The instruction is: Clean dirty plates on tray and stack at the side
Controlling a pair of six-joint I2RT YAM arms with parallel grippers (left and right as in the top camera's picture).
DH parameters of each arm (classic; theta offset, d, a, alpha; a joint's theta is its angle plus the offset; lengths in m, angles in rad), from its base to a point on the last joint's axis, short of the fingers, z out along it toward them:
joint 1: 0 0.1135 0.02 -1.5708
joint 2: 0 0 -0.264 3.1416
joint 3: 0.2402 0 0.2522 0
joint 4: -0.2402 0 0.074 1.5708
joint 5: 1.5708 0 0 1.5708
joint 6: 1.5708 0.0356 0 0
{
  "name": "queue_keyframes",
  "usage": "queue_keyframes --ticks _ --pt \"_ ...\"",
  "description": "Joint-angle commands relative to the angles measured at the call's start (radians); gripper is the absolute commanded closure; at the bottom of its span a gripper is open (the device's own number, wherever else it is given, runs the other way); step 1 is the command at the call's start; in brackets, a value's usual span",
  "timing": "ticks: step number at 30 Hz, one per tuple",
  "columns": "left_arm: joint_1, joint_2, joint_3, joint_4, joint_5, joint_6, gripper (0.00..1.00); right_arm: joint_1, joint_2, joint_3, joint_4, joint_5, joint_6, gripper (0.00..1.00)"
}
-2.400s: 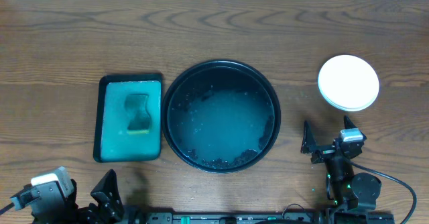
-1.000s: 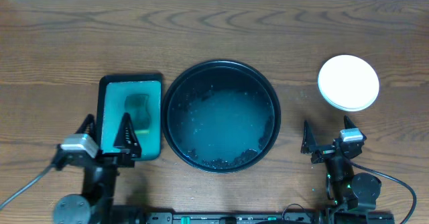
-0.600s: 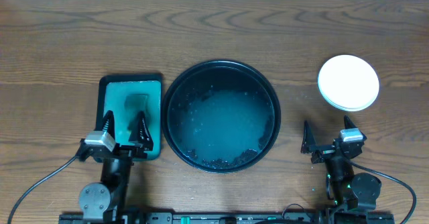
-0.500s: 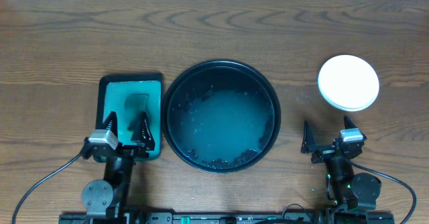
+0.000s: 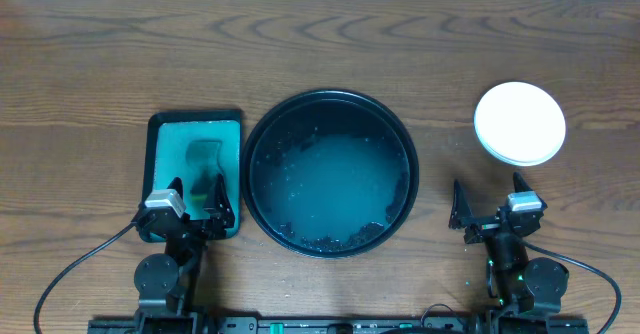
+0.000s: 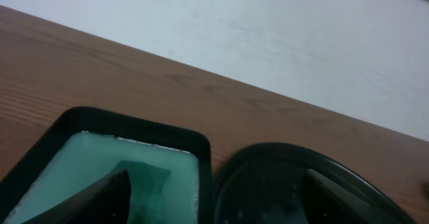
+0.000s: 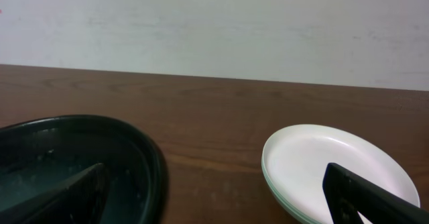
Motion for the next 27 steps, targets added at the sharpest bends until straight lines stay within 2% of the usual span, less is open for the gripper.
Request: queue_keyframes --ticks 1,27 --pt "0.0 -0.009 -0.006 -0.052 -0.006 0.026 0.19 -0.006 -0.006 -0.002 -0.005 0.01 -0.014 0.01" --pt "0.0 0.014 -0.006 -0.052 -0.012 0.025 0.19 -0.006 -0.006 -0.002 -0.005 0.01 -0.014 0.01"
